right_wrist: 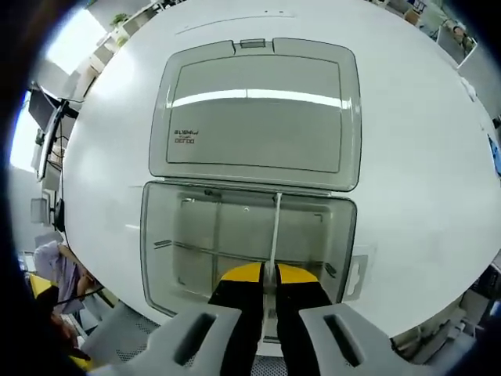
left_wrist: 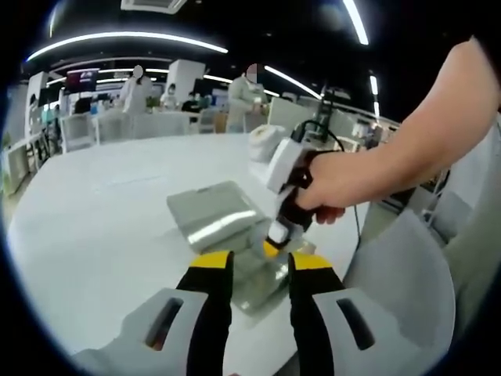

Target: Insert the divider into the dual guide fixture by aligning both edges with the guide slots and pushing it downward to the bottom, including one-sided entry, uneven engagement, binding, and posture correction.

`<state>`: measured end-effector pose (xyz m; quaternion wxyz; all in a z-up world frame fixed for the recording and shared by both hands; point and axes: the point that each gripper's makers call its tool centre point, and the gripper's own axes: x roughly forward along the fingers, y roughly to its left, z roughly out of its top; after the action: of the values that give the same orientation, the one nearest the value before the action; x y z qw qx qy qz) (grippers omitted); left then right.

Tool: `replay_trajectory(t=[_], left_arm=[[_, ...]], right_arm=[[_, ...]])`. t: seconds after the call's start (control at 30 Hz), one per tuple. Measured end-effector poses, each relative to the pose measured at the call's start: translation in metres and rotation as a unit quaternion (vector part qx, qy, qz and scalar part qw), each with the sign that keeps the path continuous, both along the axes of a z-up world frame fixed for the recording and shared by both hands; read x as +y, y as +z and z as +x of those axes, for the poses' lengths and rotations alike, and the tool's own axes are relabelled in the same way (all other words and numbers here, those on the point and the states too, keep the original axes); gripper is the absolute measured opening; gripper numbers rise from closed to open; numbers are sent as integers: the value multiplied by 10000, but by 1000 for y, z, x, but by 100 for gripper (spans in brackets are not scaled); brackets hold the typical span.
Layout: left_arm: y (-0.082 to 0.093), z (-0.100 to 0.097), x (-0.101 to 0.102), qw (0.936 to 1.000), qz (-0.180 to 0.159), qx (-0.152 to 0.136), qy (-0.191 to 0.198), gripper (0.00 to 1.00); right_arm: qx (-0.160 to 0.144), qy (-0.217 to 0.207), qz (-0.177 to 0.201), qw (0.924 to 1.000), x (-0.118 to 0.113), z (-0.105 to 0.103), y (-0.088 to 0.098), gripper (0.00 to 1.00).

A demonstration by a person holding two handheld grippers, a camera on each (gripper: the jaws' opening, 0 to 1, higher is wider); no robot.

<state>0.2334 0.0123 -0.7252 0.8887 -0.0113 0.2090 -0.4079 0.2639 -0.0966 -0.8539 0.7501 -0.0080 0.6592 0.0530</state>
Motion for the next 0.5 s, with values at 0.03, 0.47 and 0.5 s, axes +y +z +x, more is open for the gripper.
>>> replay_trajectory(t=[0.03,0.47,0.5], left_arm=[[0,0,1,10000,-1,0,7,25],[0,0,3,10000,-13,8,43,25],[-1,0,3,10000,-14,9,42,25]], right_arm=[[9,16,-25,10000,0,0,-1,0],[51,75,-49,9999,0,-2,-2,0],[55,61,-44,10000,1,-3,-2,0]])
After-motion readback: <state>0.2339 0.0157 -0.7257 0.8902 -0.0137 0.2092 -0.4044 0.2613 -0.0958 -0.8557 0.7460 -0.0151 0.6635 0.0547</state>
